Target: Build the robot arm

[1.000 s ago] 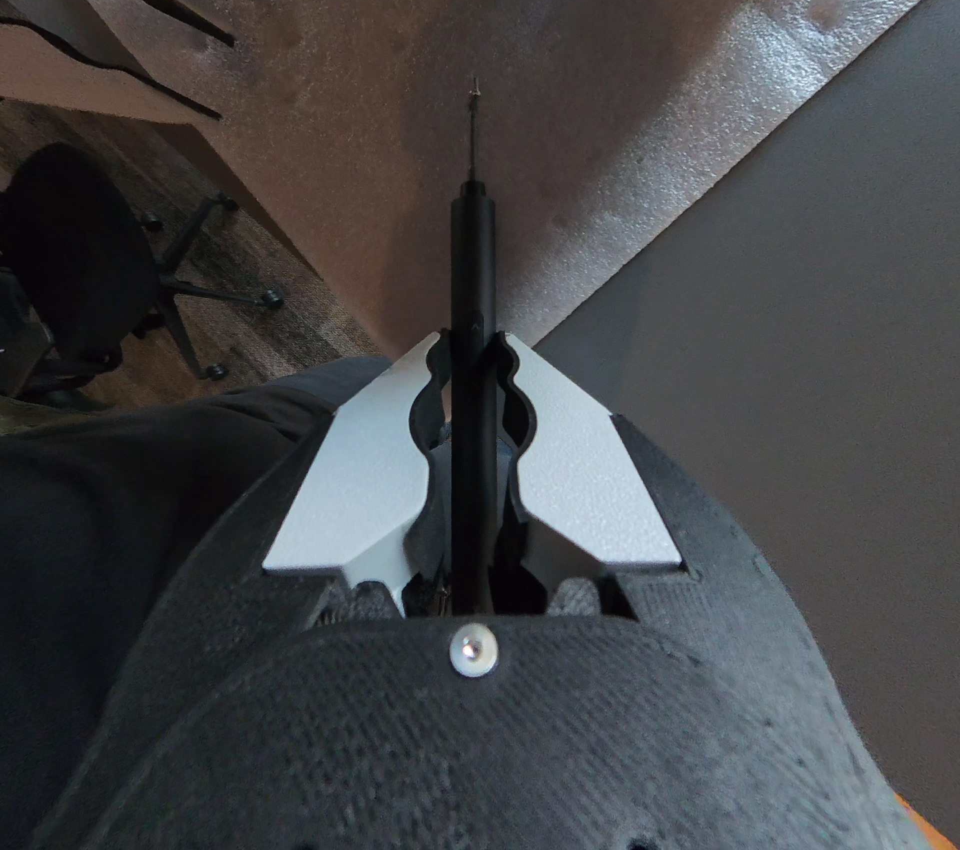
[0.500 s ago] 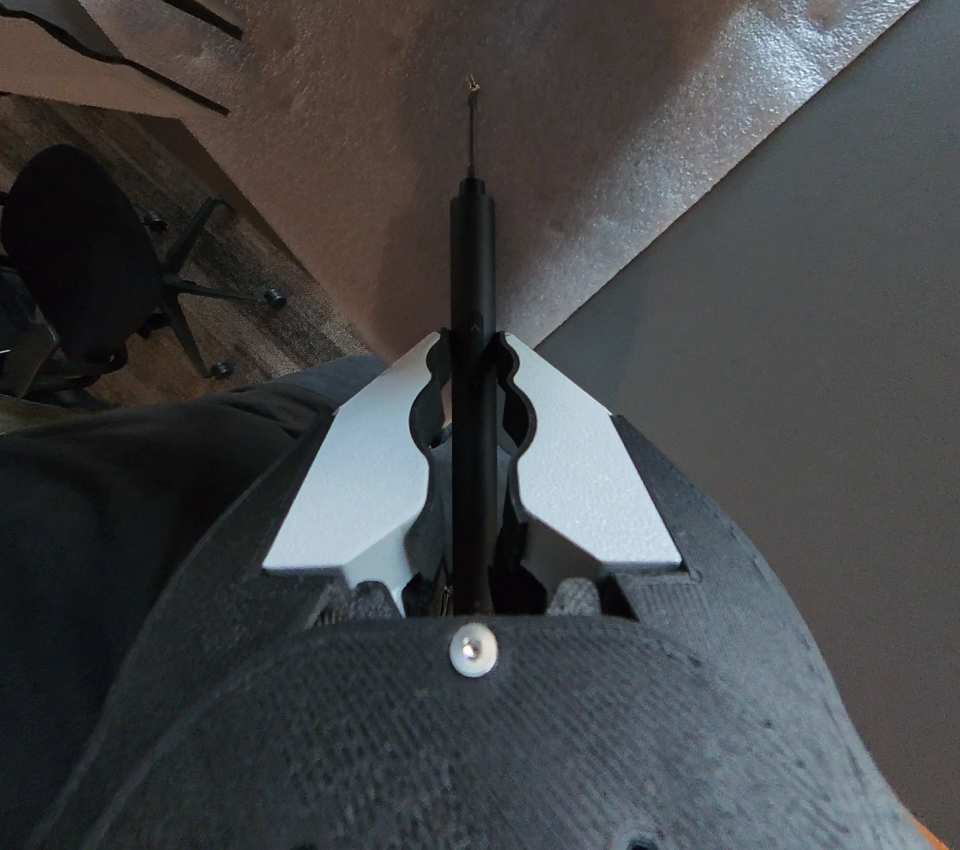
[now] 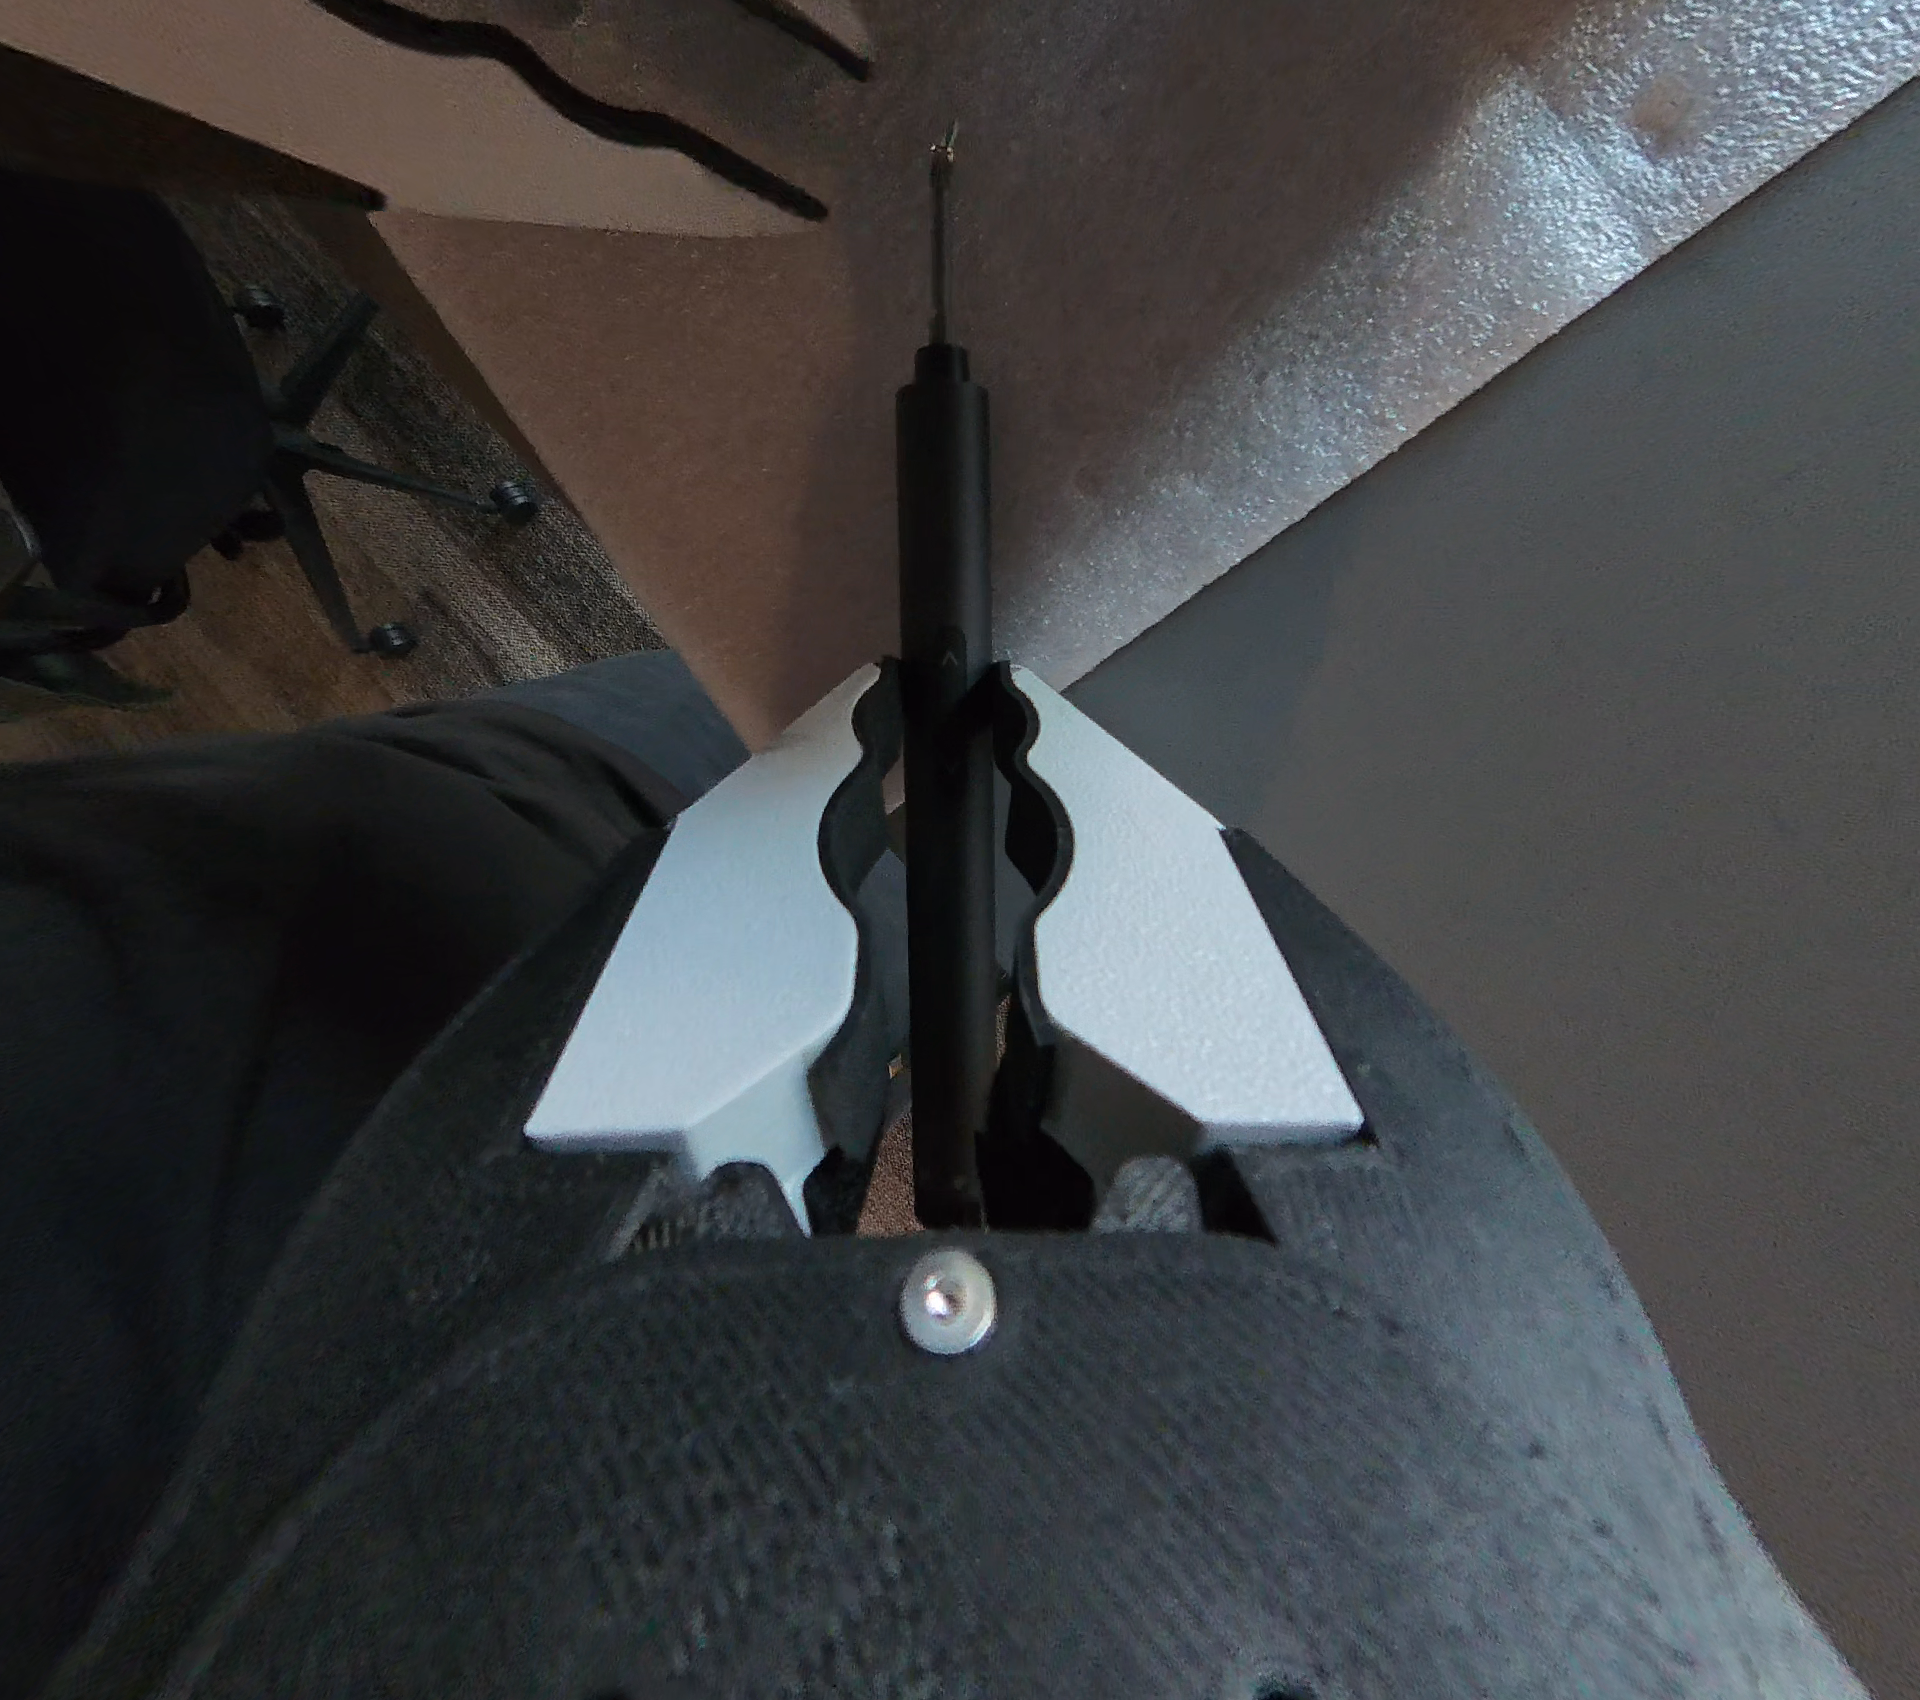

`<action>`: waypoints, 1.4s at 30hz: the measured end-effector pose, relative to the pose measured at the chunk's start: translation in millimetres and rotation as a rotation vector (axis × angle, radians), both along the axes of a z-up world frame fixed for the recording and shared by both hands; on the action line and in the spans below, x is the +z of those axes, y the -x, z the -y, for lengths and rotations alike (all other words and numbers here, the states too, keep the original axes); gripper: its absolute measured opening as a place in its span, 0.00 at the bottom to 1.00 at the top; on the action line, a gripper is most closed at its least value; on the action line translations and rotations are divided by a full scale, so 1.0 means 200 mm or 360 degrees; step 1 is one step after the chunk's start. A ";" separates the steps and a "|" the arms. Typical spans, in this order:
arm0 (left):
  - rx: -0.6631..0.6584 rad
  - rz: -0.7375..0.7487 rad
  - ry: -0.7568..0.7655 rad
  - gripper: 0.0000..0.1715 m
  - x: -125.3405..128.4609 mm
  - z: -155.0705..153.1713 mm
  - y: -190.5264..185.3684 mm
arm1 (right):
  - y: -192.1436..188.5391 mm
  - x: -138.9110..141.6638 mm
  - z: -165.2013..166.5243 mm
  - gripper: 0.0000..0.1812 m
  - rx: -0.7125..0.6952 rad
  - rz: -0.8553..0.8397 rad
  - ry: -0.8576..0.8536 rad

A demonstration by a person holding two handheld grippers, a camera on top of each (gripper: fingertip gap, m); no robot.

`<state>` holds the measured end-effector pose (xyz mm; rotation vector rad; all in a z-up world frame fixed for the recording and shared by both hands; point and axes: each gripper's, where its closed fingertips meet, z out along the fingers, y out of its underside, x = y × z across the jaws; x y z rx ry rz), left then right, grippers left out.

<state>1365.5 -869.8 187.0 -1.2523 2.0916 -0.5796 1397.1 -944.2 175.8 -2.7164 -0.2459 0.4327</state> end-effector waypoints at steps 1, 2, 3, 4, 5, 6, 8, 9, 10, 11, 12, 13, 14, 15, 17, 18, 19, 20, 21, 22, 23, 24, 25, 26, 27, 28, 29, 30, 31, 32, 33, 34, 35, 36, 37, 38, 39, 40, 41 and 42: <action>-0.0002 -0.0011 -0.0020 0.11 0.00 -0.01 -0.01 | 0.00 0.00 0.00 0.10 0.0003 0.0000 0.0000; 0.0005 -0.0024 -0.0028 0.12 0.00 -0.02 -0.02 | 0.00 0.00 0.00 0.09 0.0003 0.0000 0.0001; 0.0003 -0.0041 -0.0012 0.14 -0.01 -0.02 -0.02 | 0.00 0.00 0.00 0.09 0.0003 0.0003 0.0005; -0.0002 -0.0056 0.0005 0.15 -0.01 -0.02 -0.03 | 0.00 0.00 0.01 0.09 0.0002 0.0004 0.0007; -0.0012 -0.0061 0.0009 0.15 -0.02 -0.02 -0.04 | 0.00 0.00 0.01 0.10 0.0004 0.0004 0.0015; -0.0032 -0.0066 0.0005 0.15 -0.02 -0.01 -0.04 | 0.00 0.00 0.01 0.10 0.0007 0.0005 0.0025; -0.0078 -0.0084 -0.0009 0.14 -0.04 0.00 -0.05 | 0.00 0.00 0.01 0.10 0.0010 0.0006 0.0040; -0.0095 -0.0084 -0.0013 0.12 -0.04 0.00 -0.05 | 0.00 0.00 0.02 0.10 0.0013 0.0006 0.0053; -0.0101 -0.0081 -0.0015 0.12 -0.04 0.01 -0.05 | 0.01 0.00 0.02 0.10 0.0016 0.0009 0.0067; -0.0098 -0.0081 -0.0009 0.12 -0.04 0.01 -0.05 | 0.00 0.01 0.02 0.10 0.0018 0.0013 0.0081; -0.0092 -0.0078 0.0005 0.12 -0.04 0.01 -0.05 | 0.00 0.01 0.03 0.10 0.0018 0.0020 0.0096; -0.0086 -0.0074 0.0029 0.12 -0.04 0.01 -0.05 | 0.00 0.01 0.03 0.10 0.0018 0.0032 0.0115; -0.0083 -0.0069 0.0057 0.13 -0.04 0.02 -0.04 | -0.01 0.01 0.04 0.10 0.0021 0.0048 0.0128; -0.0082 -0.0067 0.0083 0.15 -0.04 0.02 -0.04 | -0.01 0.02 0.04 0.10 0.0019 0.0061 0.0135; -0.0068 -0.0047 0.0106 0.15 -0.03 0.02 -0.03 | -0.02 0.02 0.04 0.10 0.0031 0.0079 0.0154; -0.0060 -0.0043 0.0116 0.15 -0.02 0.02 -0.02 | -0.02 0.03 0.04 0.09 0.0039 0.0091 0.0153; -0.0055 -0.0042 0.0131 0.15 -0.02 0.02 -0.01 | -0.03 0.03 0.04 0.10 0.0045 0.0107 0.0153; -0.0048 -0.0041 0.0150 0.15 -0.02 0.02 -0.01 | -0.03 0.03 0.04 0.10 0.0048 0.0116 0.0148; -0.0037 -0.0039 0.0173 0.15 -0.02 0.01 0.00 | -0.03 0.03 0.04 0.10 0.0045 0.0114 0.0148; -0.0024 -0.0040 0.0205 0.15 -0.01 0.01 0.00 | -0.03 0.03 0.04 0.09 0.0040 0.0104 0.0152; -0.0010 -0.0038 0.0241 0.15 -0.01 0.01 0.01 | -0.03 0.03 0.04 0.10 0.0034 0.0094 0.0160; 0.0001 -0.0031 0.0270 0.15 -0.01 0.01 0.01 | -0.03 0.03 0.04 0.09 0.0030 0.0090 0.0166; 0.0005 -0.0025 0.0294 0.15 -0.01 0.01 0.01 | -0.03 0.03 0.04 0.09 0.0027 0.0093 0.0168; 0.0007 -0.0021 0.0314 0.14 -0.01 0.01 0.02 | -0.03 0.03 0.04 0.09 0.0025 0.0099 0.0167; 0.0012 -0.0021 0.0325 0.14 -0.01 0.01 0.02 | -0.03 0.03 0.04 0.09 0.0025 0.0102 0.0170; 0.0019 -0.0024 0.0327 0.14 -0.01 0.01 0.02 | -0.03 0.03 0.04 0.09 0.0028 0.0105 0.0169; 0.0026 -0.0025 0.0326 0.14 -0.01 0.01 0.02 | -0.03 0.04 0.04 0.09 0.0030 0.0110 0.0157; 0.0037 -0.0022 0.0327 0.13 -0.01 0.01 0.02 | -0.03 0.05 0.05 0.10 0.0031 0.0114 0.0150; 0.0045 -0.0016 0.0343 0.13 -0.01 0.01 0.03 | -0.03 0.06 0.05 0.10 0.0034 0.0117 0.0152; 0.0047 -0.0007 0.0380 0.13 0.00 0.02 0.03 | -0.03 0.07 0.06 0.10 0.0041 0.0117 0.0154; 0.0052 0.0003 0.0430 0.13 0.01 0.03 0.03 | -0.03 0.09 0.07 0.10 0.0050 0.0118 0.0157; 0.0057 0.0018 0.0480 0.13 0.02 0.04 0.03 | -0.03 0.10 0.08 0.10 0.0060 0.0120 0.0158; 0.0061 0.0042 0.0524 0.13 0.03 0.05 0.03 | -0.04 0.12 0.08 0.10 0.0070 0.0124 0.0155; 0.0050 0.0073 0.0561 0.13 0.04 0.06 0.03 | -0.04 0.14 0.09 0.10 0.0082 0.0130 0.0152; 0.0035 0.0113 0.0578 0.12 0.06 0.07 0.03 | -0.05 0.15 0.10 0.10 0.0099 0.0133 0.0157; 0.0025 0.0166 0.0568 0.13 0.07 0.08 0.03 | -0.06 0.17 0.11 0.10 0.0119 0.0136 0.0166; 0.0019 0.0217 0.0543 0.14 0.08 0.08 0.02 | -0.06 0.19 0.11 0.10 0.0140 0.0131 0.0174; 0.0019 0.0256 0.0518 0.14 0.09 0.08 0.02 | -0.06 0.20 0.12 0.10 0.0156 0.0115 0.0182; 0.0014 0.0299 0.0510 0.15 0.11 0.08 0.01 | -0.06 0.23 0.13 0.09 0.0174 0.0086 0.0190; -0.0003 0.0338 0.0531 0.15 0.12 0.10 0.00 | -0.05 0.25 0.13 0.09 0.0191 0.0046 0.0192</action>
